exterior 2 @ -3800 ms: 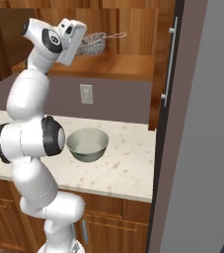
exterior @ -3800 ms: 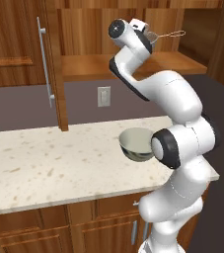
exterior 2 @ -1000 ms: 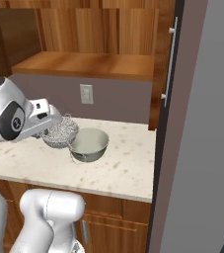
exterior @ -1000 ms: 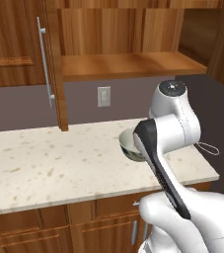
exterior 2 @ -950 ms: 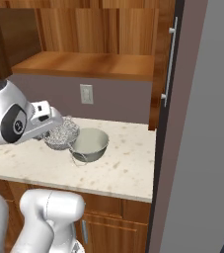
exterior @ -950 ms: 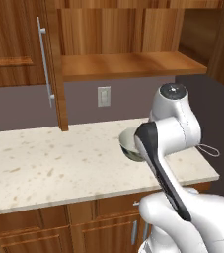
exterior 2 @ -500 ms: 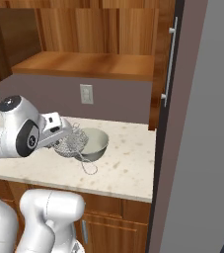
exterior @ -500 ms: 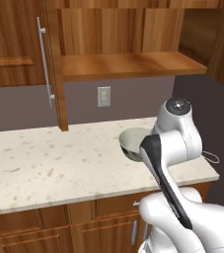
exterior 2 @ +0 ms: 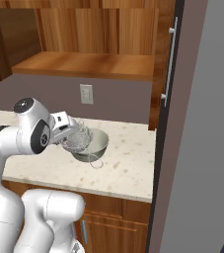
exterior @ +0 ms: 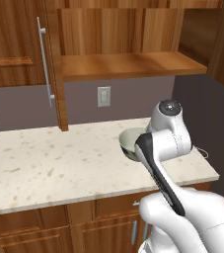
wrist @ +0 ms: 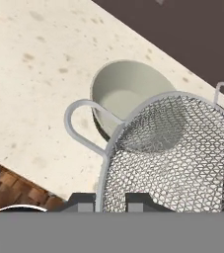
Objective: Open the cabinet and setup a tea strainer by placing it in the bowl upright.
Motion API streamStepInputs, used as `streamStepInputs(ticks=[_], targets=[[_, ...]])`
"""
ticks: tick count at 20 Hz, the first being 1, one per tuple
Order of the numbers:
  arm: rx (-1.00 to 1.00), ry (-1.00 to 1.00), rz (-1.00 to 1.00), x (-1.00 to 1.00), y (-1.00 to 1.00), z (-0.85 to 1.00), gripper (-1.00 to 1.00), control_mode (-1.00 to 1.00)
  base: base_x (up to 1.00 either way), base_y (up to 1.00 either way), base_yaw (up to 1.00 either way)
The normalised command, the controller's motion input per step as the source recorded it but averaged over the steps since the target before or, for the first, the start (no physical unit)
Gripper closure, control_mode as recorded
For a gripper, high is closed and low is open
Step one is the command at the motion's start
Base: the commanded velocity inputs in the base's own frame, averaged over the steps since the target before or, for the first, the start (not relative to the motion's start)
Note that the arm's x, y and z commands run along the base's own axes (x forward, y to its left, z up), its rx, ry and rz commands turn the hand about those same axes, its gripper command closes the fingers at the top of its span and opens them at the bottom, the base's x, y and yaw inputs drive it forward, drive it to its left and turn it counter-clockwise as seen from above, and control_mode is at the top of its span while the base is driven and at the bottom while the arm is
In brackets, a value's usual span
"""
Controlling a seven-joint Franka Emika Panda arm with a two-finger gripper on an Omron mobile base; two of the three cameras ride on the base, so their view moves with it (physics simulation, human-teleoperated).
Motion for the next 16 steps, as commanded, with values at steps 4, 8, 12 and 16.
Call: streamStepInputs(ticks=[4, 8, 12, 16], targets=[[0.00, 0.09, 0.00, 0.62, 0.00, -0.16, 1.00, -1.00, 0.00, 0.00, 0.00], [-0.03, 0.15, 0.00, 0.60, 0.03, -0.51, 1.00, -1.00, 0.00, 0.00, 0.00], [-0.04, 0.11, 0.00, 0.58, 0.11, -0.42, 1.00, -1.00, 0.00, 0.00, 0.00], [-0.03, 0.04, 0.00, 0.60, 0.09, -0.22, 1.00, -1.00, 0.00, 0.00, 0.00]])
